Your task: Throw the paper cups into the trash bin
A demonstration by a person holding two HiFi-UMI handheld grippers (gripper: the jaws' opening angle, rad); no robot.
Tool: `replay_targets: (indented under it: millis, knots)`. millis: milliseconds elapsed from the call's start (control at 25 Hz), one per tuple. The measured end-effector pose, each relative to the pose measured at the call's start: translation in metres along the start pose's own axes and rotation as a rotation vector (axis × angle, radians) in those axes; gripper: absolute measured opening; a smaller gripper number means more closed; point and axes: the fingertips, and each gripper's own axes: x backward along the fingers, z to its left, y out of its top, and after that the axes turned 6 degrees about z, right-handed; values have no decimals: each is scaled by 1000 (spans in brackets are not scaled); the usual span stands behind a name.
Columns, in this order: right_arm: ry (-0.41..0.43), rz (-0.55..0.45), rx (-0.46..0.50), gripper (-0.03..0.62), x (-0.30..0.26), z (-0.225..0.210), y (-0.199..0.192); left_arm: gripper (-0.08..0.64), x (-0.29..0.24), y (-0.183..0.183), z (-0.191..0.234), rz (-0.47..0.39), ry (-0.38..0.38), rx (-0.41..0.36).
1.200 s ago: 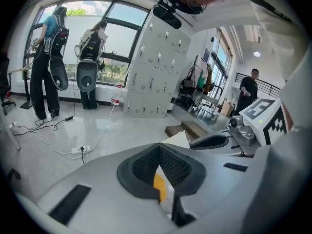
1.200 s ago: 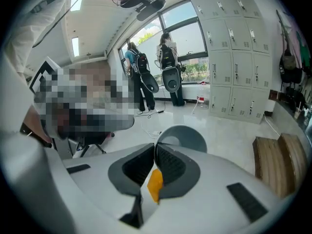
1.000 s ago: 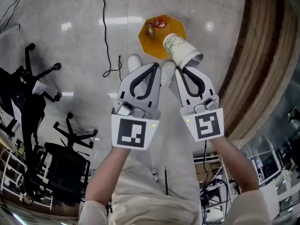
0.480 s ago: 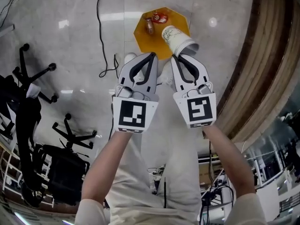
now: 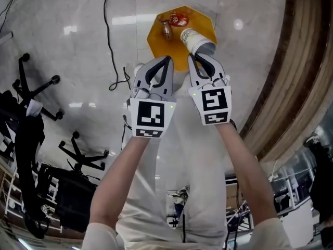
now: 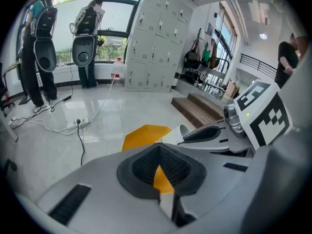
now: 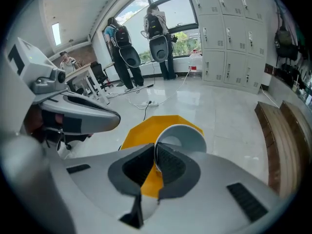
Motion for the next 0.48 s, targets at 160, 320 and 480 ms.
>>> replay_targets:
  millis: [160,320,480]
  knots:
    - [8,12,7,26,-17,-3,-7,5,-14,-16,8,13,11,6]
    - [18,38,-18,30,-28,-4,-18,5,-22,-28,9,33,10,24]
    - [21,51,-48,129,-27,-6,-21,5,-18,-24,8,35,5,19]
